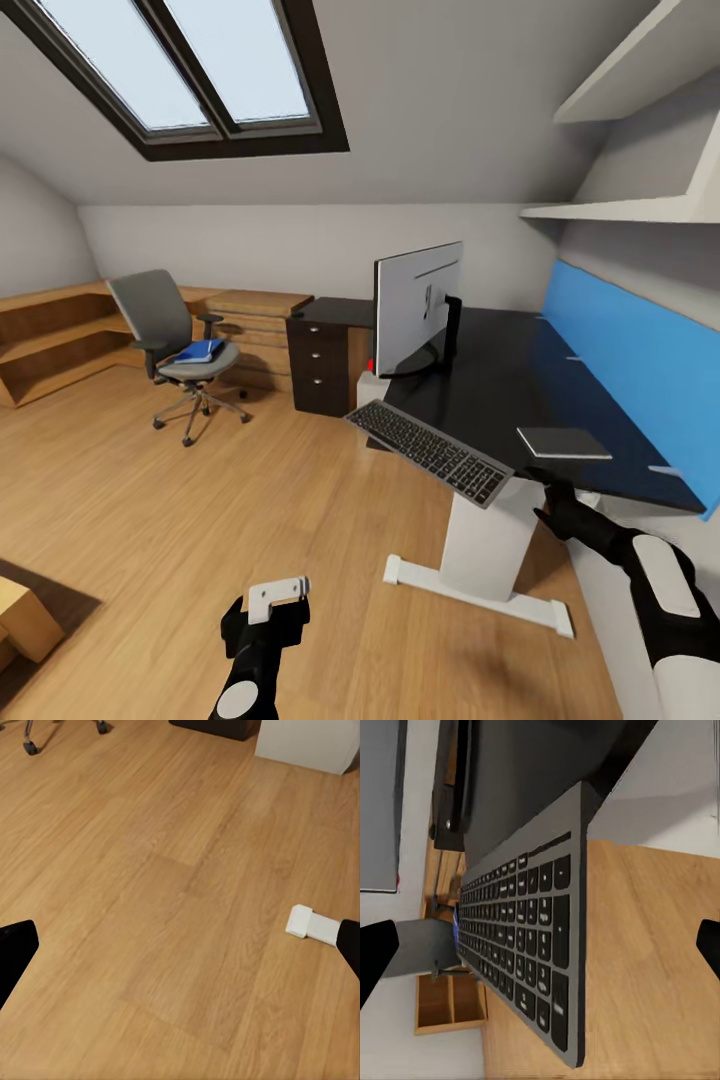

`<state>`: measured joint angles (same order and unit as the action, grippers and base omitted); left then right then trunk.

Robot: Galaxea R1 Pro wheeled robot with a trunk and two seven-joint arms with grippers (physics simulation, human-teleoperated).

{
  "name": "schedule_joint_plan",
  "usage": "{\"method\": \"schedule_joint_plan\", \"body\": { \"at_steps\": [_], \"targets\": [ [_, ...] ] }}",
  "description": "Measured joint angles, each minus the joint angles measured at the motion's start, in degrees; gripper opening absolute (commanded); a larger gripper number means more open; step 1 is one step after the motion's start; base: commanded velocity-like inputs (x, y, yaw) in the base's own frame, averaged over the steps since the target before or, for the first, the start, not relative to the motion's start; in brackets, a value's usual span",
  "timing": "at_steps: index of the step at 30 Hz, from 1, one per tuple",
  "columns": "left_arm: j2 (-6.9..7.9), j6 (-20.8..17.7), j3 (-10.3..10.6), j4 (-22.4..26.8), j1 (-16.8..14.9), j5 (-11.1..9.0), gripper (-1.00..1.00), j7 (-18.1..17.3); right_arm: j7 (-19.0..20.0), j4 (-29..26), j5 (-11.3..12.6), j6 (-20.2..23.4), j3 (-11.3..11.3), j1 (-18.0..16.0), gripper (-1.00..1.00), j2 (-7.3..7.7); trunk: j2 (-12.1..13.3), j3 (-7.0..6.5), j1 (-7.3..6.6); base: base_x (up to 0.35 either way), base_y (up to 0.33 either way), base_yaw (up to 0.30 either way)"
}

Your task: In the bedroom, organize the workspace by keeping the computer under the desk, ensuring the monitor is on the desk, placing the keyboard on the desk next to the monitor, placing the mouse on the desk next to the keyboard, moving the folder from the swivel chair onto the desk next to the mouse, stacking the notebook on top of the folder with the pen on top of the notebook, and positioning the swivel chair next to the desk.

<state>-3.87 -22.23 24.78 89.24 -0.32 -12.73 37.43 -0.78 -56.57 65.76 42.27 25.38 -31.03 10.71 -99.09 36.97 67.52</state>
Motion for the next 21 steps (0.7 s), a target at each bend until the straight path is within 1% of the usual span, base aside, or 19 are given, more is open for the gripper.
{"method": "schedule_joint_plan", "body": {
  "at_steps": [1, 6, 18, 21],
  "targets": [
    [0.0, 0.0, 0.0, 0.0, 0.0, 0.0, 1.0, 0.0, 1.6, 2.0, 0.1, 0.0, -0.1, 0.0, 1.0, 0.18, -0.4, 0.18, 0.22, 0.0, 0.0, 0.0],
    [-0.05, -0.1, 0.0, 0.0, 0.0, 0.0, 1.0, 0.1, 2.7, 3.2, 0.3, -0.2, -0.1, 0.0, 1.0, 0.26, -2.4, 1.08, 1.32, 0.0, 0.0, 0.0],
    [-0.09, -0.1, 0.0, 0.0, 0.0, 0.1, 1.0, 0.1, 3.4, 3.5, 0.3, -0.7, -0.1, 0.1, 1.0, 0.3, -7.2, 3.23, 3.95, 0.0, 0.0, 0.0],
    [-0.08, -0.1, 0.0, 0.0, 0.0, 0.0, 1.0, 0.1, 5.0, 3.6, 0.3, -0.7, -0.2, 0.1, 1.0, 0.25, -8.4, 3.77, 4.61, 0.0, 0.0, 0.0]
  ]
}}
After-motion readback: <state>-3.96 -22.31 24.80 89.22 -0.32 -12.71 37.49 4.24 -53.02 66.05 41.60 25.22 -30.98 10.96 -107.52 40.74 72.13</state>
